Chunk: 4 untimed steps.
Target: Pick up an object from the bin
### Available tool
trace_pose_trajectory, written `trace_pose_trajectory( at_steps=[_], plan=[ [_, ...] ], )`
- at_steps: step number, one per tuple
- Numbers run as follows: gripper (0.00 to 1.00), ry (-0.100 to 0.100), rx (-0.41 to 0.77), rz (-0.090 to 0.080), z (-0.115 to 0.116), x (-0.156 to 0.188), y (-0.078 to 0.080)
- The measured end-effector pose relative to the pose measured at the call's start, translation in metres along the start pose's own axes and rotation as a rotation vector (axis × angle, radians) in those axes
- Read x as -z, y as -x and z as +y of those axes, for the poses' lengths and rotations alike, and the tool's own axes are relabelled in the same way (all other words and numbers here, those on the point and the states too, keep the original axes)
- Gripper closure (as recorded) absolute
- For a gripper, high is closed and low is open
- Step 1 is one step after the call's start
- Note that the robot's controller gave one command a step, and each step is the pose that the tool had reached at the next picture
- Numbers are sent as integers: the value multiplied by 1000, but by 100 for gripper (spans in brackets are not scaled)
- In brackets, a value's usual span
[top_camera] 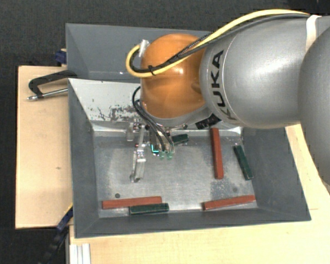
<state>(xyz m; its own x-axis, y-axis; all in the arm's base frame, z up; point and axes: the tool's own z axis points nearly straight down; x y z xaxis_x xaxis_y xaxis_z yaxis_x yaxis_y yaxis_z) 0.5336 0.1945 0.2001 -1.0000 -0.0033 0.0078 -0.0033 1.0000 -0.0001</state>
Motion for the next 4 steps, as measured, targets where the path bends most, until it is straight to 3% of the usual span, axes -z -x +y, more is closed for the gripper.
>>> trace_pose_trajectory(
  at_steps=[1,2,3,4],
  plan=[
    [0,2,-2,-9,-1,5,2],
    [0,3,-15,-10,-60,-30,8],
    [0,1,156,-13,-112,-19,27],
    [0,2,129,-18,-121,-63,63]
  ],
)
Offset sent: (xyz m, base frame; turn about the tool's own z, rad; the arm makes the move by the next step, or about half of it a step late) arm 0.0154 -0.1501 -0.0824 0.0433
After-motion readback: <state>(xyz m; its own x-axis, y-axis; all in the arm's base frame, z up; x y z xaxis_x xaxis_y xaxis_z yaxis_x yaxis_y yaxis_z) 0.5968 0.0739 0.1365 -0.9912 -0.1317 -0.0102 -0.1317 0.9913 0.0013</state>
